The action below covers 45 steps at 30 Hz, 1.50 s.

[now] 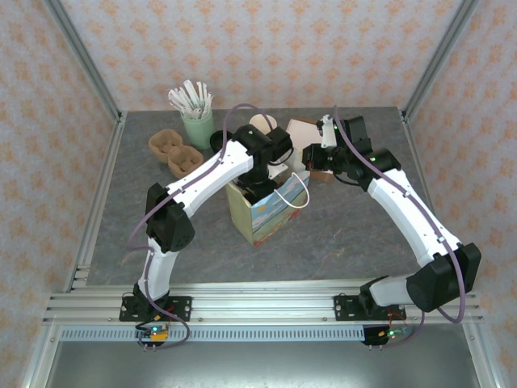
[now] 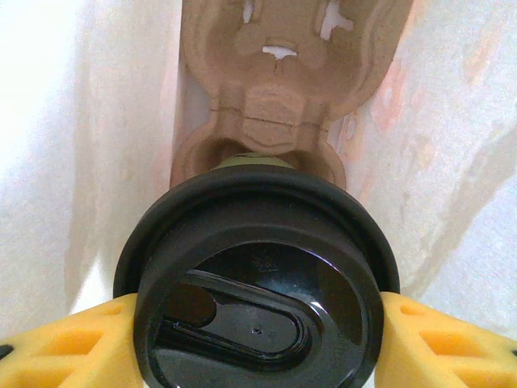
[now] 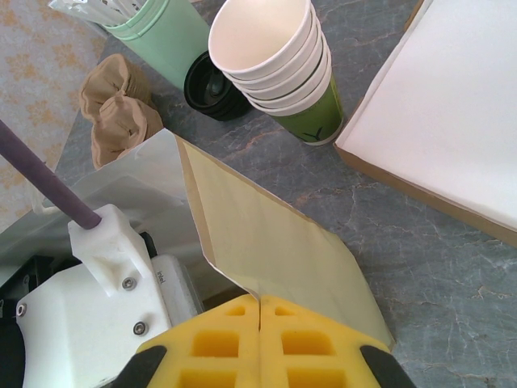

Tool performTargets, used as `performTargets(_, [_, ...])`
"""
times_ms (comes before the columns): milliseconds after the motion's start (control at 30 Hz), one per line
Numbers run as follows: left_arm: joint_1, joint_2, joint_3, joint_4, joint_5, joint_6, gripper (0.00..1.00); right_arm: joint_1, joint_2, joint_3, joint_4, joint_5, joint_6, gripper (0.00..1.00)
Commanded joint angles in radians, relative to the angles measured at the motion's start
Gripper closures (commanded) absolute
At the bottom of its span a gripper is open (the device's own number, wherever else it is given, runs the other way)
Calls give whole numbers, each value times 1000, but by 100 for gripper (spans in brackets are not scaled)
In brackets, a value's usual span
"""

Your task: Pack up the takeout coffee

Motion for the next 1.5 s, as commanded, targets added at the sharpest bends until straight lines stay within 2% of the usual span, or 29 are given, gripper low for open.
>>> performTargets(0, [8,-19,-9,17,-12,8,44,10,18,13,-50,21,-7,97])
performTargets(1467, [15,11,-42,60,12,23,44,12,16,14,-52,22,-7,97])
